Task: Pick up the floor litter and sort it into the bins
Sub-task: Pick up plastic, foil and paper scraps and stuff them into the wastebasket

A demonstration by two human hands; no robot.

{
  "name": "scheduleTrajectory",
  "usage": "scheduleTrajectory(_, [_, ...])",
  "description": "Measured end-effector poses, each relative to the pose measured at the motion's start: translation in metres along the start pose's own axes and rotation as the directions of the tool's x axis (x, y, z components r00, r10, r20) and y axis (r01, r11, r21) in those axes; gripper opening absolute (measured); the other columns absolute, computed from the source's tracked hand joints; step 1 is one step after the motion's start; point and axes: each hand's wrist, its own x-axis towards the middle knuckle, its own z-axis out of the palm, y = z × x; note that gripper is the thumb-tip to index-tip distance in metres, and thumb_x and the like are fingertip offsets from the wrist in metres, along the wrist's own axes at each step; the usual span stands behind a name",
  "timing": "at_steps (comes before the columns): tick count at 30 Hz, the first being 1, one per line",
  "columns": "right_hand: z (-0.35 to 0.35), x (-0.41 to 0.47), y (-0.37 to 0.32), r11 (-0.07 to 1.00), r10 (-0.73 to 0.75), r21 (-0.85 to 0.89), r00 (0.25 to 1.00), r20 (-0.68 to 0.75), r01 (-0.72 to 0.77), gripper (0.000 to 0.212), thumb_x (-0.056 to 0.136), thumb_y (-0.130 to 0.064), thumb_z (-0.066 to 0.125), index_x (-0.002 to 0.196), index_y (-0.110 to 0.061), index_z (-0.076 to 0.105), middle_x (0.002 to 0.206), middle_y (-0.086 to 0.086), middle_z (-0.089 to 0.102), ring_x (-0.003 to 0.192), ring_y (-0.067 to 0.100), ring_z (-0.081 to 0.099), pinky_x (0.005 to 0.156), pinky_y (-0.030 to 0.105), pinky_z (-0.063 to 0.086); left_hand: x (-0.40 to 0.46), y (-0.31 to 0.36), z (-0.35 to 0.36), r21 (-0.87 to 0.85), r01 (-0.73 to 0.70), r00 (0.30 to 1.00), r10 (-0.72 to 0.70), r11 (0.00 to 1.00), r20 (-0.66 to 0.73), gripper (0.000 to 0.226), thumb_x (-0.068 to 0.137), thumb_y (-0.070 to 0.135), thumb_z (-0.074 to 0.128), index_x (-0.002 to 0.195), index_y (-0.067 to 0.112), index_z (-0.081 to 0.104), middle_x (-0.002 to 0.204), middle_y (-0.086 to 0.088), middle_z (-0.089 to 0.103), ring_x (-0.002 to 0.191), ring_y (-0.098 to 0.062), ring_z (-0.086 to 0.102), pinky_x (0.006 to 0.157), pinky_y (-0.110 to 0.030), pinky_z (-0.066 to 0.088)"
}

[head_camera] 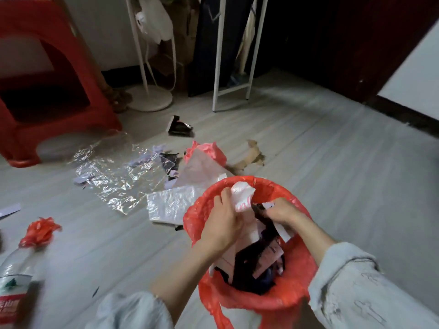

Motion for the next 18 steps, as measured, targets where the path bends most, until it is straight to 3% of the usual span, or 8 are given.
scheduleTrajectory(2, [-0.001, -0.003, -0.001, 0.998, -0.015, 0.064, 1.0, 0.0, 0.015, 0.024, 0.088, -0.027, 0.06, 0.089, -0.004, 0.068, 0.092, 0.008, 0.058, 0.092, 0.019, 0.058, 0.067, 0.024, 0.041, -0.001, 0.002, 0.004, 0.01, 0.009, 0.999, -0.009, 1.0, 0.041, 0.074, 0.086, 0.02, 0.055, 0.144, 0.014, 0.011, 0.131, -0.016, 0.034, 0.115, -0.036, 0.046, 0.09, -0.042, 0.044])
scheduleTrajectory(4, [-0.005, -0.002, -0.007, 0.996, -0.012, 0.084, 1.0, -0.017, 0.013, 0.03, 0.092, -0.024, 0.053, 0.11, -0.002, 0.064, 0.106, 0.013, 0.061, 0.108, 0.026, 0.058, 0.078, 0.024, 0.041, 0.001, -0.001, 0.005, 0.051, 0.029, 0.998, -0.031, 0.998, 0.054, 0.086, 0.084, 0.029, 0.061, 0.147, 0.021, 0.003, 0.133, -0.014, 0.032, 0.117, -0.034, 0.044, 0.091, -0.043, 0.046])
scheduleTrajectory(6, [-0.009, -0.002, -0.015, 0.996, -0.025, 0.083, 0.999, -0.027, 0.027, 0.025, 0.096, -0.021, 0.044, 0.104, -0.008, 0.064, 0.103, 0.01, 0.06, 0.097, 0.024, 0.058, 0.078, 0.027, 0.042, 0.002, -0.005, 0.006, 0.119, 0.018, 0.998, -0.026, 0.993, 0.065, 0.085, 0.083, 0.037, 0.06, 0.146, 0.026, 0.005, 0.134, -0.011, 0.029, 0.121, -0.033, 0.04, 0.091, -0.044, 0.046])
scheduleTrajectory(8, [-0.014, 0.001, -0.021, 0.995, -0.01, 0.1, 0.996, -0.086, 0.018, 0.026, 0.096, -0.019, 0.036, 0.093, -0.01, 0.06, 0.094, 0.011, 0.057, 0.086, 0.023, 0.055, 0.071, 0.024, 0.037, 0.001, -0.004, 0.004, 0.216, -0.052, 0.998, 0.046, 0.975, 0.035, 0.076, 0.085, 0.039, 0.055, 0.145, 0.024, 0.011, 0.141, -0.01, 0.024, 0.127, -0.03, 0.034, 0.091, -0.04, 0.045])
scheduleTrajectory(10, [-0.018, 0.005, -0.023, 0.987, 0.026, 0.162, 0.99, -0.135, -0.003, 0.029, 0.096, -0.02, 0.035, 0.101, -0.005, 0.059, 0.096, 0.016, 0.059, 0.091, 0.028, 0.056, 0.072, 0.025, 0.036, 0.001, -0.004, 0.0, 0.353, -0.149, 0.984, 0.174, 0.924, -0.038, 0.069, 0.084, 0.034, 0.056, 0.141, 0.016, 0.023, 0.141, -0.013, 0.029, 0.123, -0.031, 0.037, 0.091, -0.037, 0.044])
scheduleTrajectory(14, [-0.022, 0.002, -0.026, 0.992, -0.005, 0.127, 0.99, -0.144, 0.024, 0.02, 0.093, -0.023, 0.042, 0.09, -0.011, 0.058, 0.083, 0.01, 0.053, 0.081, 0.024, 0.05, 0.067, 0.025, 0.036, -0.003, -0.007, -0.006, 0.584, -0.241, 0.92, 0.375, 0.775, -0.117, 0.059, 0.064, 0.021, 0.07, 0.119, 0.01, 0.053, 0.102, -0.011, 0.053, 0.087, -0.027, 0.043, 0.066, -0.035, 0.046])
scheduleTrajectory(16, [-0.02, -0.001, -0.026, 0.993, -0.041, 0.106, 0.986, -0.164, 0.059, 0.023, 0.093, -0.02, 0.044, 0.074, -0.013, 0.056, 0.072, 0.006, 0.052, 0.076, 0.024, 0.049, 0.06, 0.026, 0.037, -0.009, -0.005, -0.007, 0.583, -0.29, 0.941, 0.336, 0.759, 0.029, 0.04, 0.072, 0.013, 0.065, 0.111, 0.01, 0.054, 0.094, -0.01, 0.053, 0.082, -0.029, 0.048, 0.062, -0.037, 0.042])
scheduleTrajectory(18, [-0.018, -0.003, -0.028, 0.986, -0.109, 0.104, 0.981, -0.163, 0.127, 0.03, 0.092, -0.018, 0.044, 0.063, -0.017, 0.053, 0.061, 0.0, 0.047, 0.068, 0.022, 0.046, 0.052, 0.026, 0.034, -0.014, -0.007, -0.005, 0.567, -0.296, 0.951, 0.182, 0.769, 0.249, 0.028, 0.088, 0.013, 0.046, 0.116, 0.008, 0.048, 0.105, -0.012, 0.054, 0.092, -0.032, 0.055, 0.069, -0.037, 0.038])
